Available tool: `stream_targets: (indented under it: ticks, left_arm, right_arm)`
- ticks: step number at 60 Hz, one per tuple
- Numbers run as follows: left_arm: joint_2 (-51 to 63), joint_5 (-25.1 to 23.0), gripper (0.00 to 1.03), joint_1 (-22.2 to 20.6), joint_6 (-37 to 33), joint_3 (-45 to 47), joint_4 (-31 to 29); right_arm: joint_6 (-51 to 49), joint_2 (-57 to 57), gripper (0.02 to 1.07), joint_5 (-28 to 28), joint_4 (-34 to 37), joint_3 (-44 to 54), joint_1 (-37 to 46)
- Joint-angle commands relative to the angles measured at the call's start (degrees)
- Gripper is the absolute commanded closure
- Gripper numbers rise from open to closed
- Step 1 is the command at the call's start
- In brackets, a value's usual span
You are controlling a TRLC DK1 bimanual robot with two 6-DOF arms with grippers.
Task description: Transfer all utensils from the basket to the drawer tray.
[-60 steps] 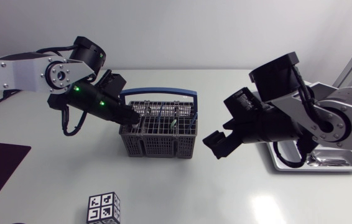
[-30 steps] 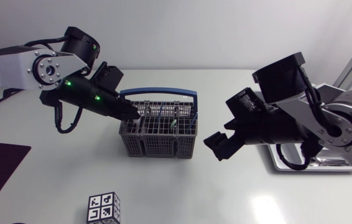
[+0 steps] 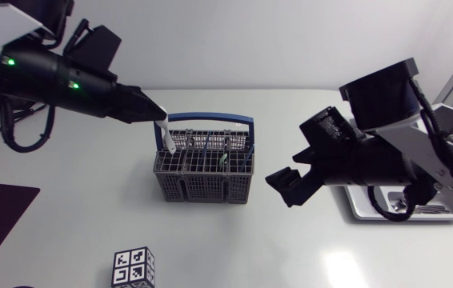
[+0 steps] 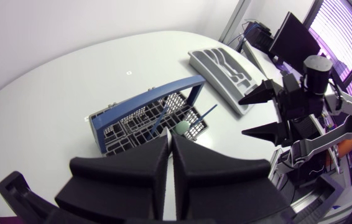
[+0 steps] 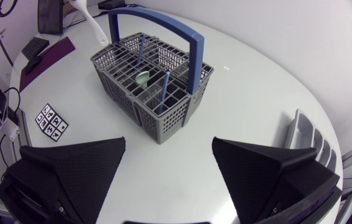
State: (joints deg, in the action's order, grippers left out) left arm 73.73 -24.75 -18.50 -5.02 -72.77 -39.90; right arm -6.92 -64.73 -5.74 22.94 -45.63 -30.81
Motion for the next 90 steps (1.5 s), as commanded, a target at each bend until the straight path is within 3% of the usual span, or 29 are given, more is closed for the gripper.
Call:
stream_targets:
  ticks: [1, 7, 12, 16, 21, 28, 36, 47, 60, 74, 83, 90]
  left_arm:
    - [-2.6, -1.9, 1.00, 0.3, 0.8, -1.4, -1.4]
    - [-6.6, -6.4, 1.00, 0.4, -0.3, 1.2, -0.6]
    - [-10.2, -8.2, 1.00, -0.6, -1.8, 6.0, 4.0]
    - [-11.2, -10.1, 1.00, -3.4, -4.2, 8.6, 4.9]
    - [-11.6, -10.4, 1.00, -6.9, -6.4, 11.7, 6.1]
    - [-11.8, -10.4, 1.00, -12.1, -8.3, 14.9, 7.9]
    - [-11.2, -11.2, 1.00, -17.5, -10.8, 17.4, 9.1]
    - [-9.5, -16.6, 1.00, -21.0, -13.5, 18.9, 8.9]
    - [-7.1, -21.7, 1.00, -22.2, -14.7, 18.5, 7.7]
    - [-4.7, -23.8, 1.00, -22.4, -15.0, 16.3, 6.6]
    - [-4.5, -23.9, 1.00, -22.4, -15.0, 15.6, 6.7]
    - [-4.4, -24.0, 1.00, -22.4, -15.0, 15.2, 6.8]
  right_arm:
    - [-0.9, 1.7, 0.07, 0.4, 0.8, 0.8, -0.6]
    - [-1.6, 3.8, 0.07, 0.3, 1.3, 1.1, -0.6]
    - [-2.8, 5.3, 0.07, -0.8, 1.3, 1.4, -0.6]
    - [-6.8, 7.2, 0.07, -4.1, 1.1, 2.1, -0.6]
    - [-12.2, 11.6, 0.07, -4.0, -0.8, 4.3, -2.2]
    - [-13.4, 12.1, 0.06, -4.5, 2.4, 4.2, -2.6]
    - [-15.9, 12.3, 0.06, -9.6, 5.2, 5.3, -2.4]
    - [-18.2, 12.4, 0.06, -17.5, 7.0, 6.3, -4.3]
    - [-19.4, 13.3, 0.08, -20.8, 7.0, 6.5, -10.5]
    - [-20.3, 13.1, 0.33, -21.9, 5.7, 6.6, -13.5]
    - [-20.2, 11.7, 0.60, -21.9, 4.1, 6.7, -14.5]
    - [-20.1, 9.5, 0.66, -21.2, 2.8, 6.9, -16.0]
